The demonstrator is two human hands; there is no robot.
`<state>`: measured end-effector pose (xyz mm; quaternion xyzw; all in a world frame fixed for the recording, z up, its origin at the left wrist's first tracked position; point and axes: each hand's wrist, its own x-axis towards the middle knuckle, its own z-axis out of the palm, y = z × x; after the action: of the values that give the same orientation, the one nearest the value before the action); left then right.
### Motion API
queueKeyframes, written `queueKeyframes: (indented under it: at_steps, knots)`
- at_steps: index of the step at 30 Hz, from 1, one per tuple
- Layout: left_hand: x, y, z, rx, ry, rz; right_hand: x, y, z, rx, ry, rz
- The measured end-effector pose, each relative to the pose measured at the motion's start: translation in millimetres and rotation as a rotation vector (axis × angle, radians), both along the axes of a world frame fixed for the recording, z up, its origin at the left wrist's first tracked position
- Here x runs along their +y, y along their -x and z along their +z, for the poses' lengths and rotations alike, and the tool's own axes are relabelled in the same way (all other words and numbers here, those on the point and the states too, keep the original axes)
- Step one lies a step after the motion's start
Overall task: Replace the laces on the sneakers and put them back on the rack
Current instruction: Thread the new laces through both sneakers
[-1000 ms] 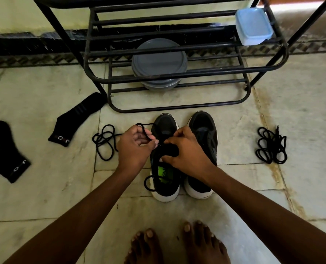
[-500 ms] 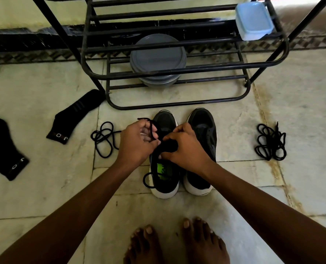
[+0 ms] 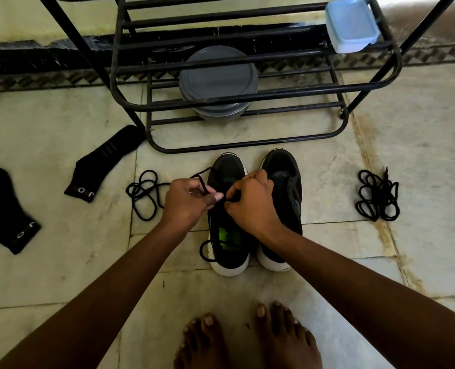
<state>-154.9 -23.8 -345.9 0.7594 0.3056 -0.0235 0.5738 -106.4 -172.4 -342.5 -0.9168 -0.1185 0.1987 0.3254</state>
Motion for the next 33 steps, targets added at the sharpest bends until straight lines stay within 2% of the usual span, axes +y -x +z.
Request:
queueKeyframes:
  at_steps: [9,18,23,26,29,33]
  knots:
    - [-3,1,4,-0.03,-0.056,-0.097,3,11,-3,-0.074,-0.051,-0.08]
    - [-3,4,6,0.02,0.097,-0.028,3,13,-5,-0.031,-0.021,0.005]
    - [3,13,17,0.117,0.149,-0.114,2,11,-7,-0.017,-0.021,0.024]
    - [5,16,24,0.18,0.214,-0.168,3,12,-11,-0.056,-0.019,0.03]
    - [0,16,25,0.18,0.129,-0.222,4,14,-13,-0.096,-0.006,0.023]
    - [-6,14,24,0.2,0.116,-0.247,3,15,-13,-0.209,0.008,0.073]
